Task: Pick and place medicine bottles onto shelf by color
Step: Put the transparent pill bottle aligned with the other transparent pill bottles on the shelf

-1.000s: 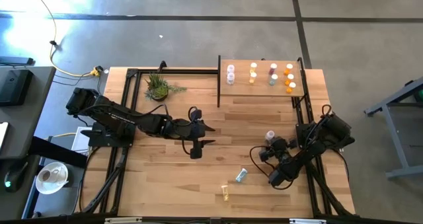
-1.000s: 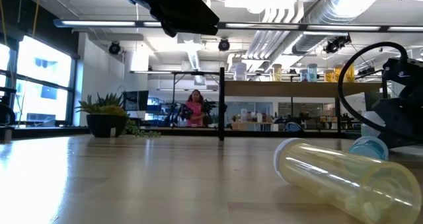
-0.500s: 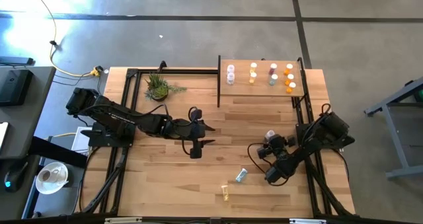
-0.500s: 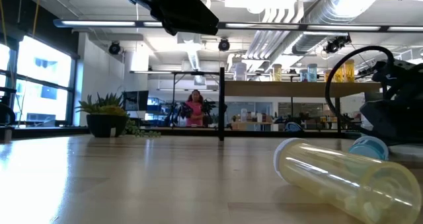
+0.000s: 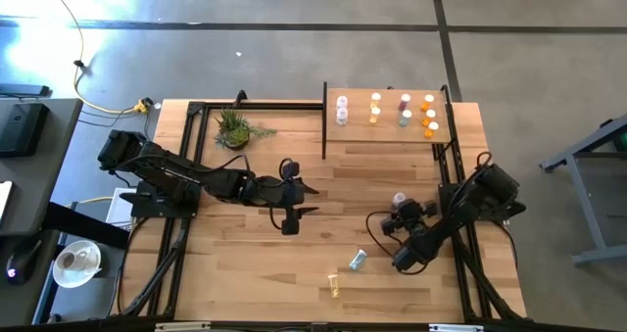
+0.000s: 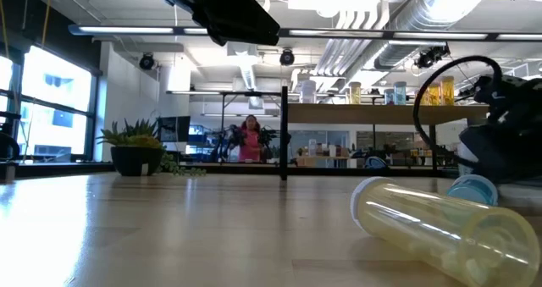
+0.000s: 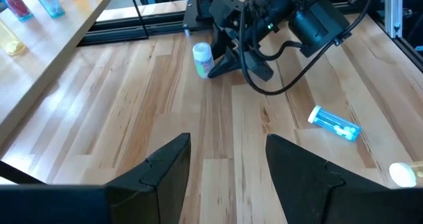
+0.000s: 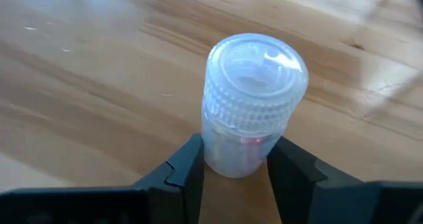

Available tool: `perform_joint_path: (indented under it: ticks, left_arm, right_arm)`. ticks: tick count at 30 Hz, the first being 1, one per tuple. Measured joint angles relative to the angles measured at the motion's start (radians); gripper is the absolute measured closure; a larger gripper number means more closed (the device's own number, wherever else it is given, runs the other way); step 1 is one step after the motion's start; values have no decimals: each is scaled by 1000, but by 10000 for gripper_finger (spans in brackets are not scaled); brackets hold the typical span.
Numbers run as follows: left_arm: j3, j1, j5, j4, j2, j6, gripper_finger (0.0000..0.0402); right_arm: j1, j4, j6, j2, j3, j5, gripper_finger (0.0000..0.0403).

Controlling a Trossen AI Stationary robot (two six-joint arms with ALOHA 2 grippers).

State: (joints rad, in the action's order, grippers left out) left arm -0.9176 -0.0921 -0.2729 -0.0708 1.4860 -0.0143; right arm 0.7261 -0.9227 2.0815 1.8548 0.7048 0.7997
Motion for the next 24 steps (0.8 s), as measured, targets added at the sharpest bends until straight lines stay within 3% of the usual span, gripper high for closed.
perform_joint_path:
  ticks: [13,20,24]
  left_arm:
    - [0,55,13,61,0,-91,216]
    - [0,183,119,101,0,-204,216]
    - [0,254,181,101,0,-248,216]
  right_arm:
    - [-36,-2,-240,-162,66,64,280]
    - [-130,19,-436,-302,66,64,280]
    - [-182,85,-625,-376,66,64,280]
